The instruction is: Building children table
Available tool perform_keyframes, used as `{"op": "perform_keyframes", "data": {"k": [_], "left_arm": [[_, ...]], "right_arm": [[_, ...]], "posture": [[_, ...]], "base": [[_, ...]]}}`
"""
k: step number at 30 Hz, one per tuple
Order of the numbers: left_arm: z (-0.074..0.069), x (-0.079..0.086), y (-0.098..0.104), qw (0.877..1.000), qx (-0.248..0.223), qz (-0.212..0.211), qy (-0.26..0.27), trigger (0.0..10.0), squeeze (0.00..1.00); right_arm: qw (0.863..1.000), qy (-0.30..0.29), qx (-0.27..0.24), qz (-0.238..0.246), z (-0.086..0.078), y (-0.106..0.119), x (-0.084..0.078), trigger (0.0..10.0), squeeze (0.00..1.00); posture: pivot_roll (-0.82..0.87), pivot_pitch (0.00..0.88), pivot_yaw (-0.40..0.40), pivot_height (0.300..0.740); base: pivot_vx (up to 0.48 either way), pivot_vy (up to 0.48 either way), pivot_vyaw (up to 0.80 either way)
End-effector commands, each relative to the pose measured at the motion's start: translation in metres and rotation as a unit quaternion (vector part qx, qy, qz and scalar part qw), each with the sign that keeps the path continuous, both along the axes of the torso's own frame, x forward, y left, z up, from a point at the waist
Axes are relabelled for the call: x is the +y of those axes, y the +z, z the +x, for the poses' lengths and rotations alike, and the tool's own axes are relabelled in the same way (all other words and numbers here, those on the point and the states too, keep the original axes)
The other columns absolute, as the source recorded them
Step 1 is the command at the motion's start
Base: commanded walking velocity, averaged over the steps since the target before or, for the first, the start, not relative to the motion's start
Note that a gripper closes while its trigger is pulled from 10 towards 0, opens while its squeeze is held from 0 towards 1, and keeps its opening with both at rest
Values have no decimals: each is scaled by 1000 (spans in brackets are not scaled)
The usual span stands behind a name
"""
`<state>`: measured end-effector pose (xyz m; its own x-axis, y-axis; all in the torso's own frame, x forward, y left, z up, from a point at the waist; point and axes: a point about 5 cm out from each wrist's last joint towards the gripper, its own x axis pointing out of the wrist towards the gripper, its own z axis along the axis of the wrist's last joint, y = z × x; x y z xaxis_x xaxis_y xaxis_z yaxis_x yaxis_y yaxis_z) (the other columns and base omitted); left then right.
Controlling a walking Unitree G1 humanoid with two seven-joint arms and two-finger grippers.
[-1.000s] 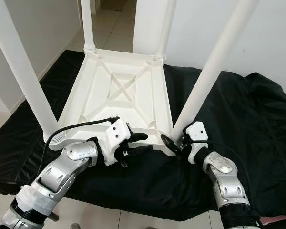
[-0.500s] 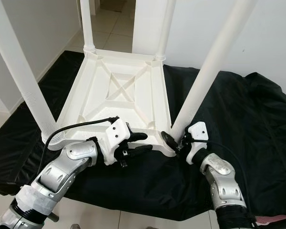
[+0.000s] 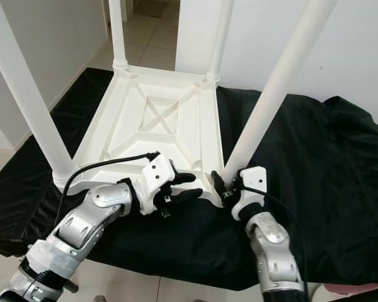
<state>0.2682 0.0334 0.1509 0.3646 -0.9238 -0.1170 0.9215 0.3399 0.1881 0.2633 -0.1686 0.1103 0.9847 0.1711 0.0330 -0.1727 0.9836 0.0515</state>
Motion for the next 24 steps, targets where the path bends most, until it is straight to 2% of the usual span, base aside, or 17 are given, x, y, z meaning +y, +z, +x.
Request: {"op": "perform_keyframes", "data": {"k": [1, 2, 4, 6, 7, 10, 13, 19, 24], "left_arm": [[2, -1, 0, 1000, -9, 6, 2, 10000, 0], [2, -1, 0, 1000, -9, 6, 2, 10000, 0], [3, -1, 0, 1000, -8, 6, 2, 10000, 0], [3, -1, 0, 1000, -8, 6, 2, 10000, 0], [4, -1, -1, 1000, -9, 6, 2, 10000, 0], [5, -1, 0, 1000, -10, 6, 3, 10000, 0], [9, 1, 1, 1000, -14, 6, 10, 10000, 0], [11, 2, 2, 1000, -16, 5, 15, 10000, 0], [10, 3, 1, 1000, -15, 4, 18, 10000, 0]], "right_arm": [[995, -93, 21, 9, 0, -7, -12, 10000, 0], [995, -93, 21, 9, 0, -7, -12, 10000, 0], [981, -190, 14, 23, 4, -7, -13, 10000, 0], [981, -190, 14, 23, 4, -7, -13, 10000, 0], [975, -219, 15, 25, 5, -7, -14, 10000, 0], [975, -221, 12, 35, 9, -5, -10, 10000, 0], [981, -195, -1, 23, 13, 4, 4, 10000, 0], [980, -198, 2, 20, 12, 3, 5, 10000, 0], [983, -184, 0, 22, 15, 5, 13, 10000, 0]], "posture": [[-82, 0, -60, 740], [-82, 0, -60, 740], [-83, 0, -59, 740], [-83, 0, -59, 740], [-81, 0, -58, 740], [-82, 0, -53, 740], [-82, 0, -53, 740], [-80, 0, -56, 740], [-78, 0, -63, 740]], "base": [[0, 0, 0], [0, 0, 0], [0, 0, 0], [0, 0, 0], [0, 0, 0], [0, 0, 0], [0, 0, 0], [0, 0, 0], [0, 0, 0]]}}
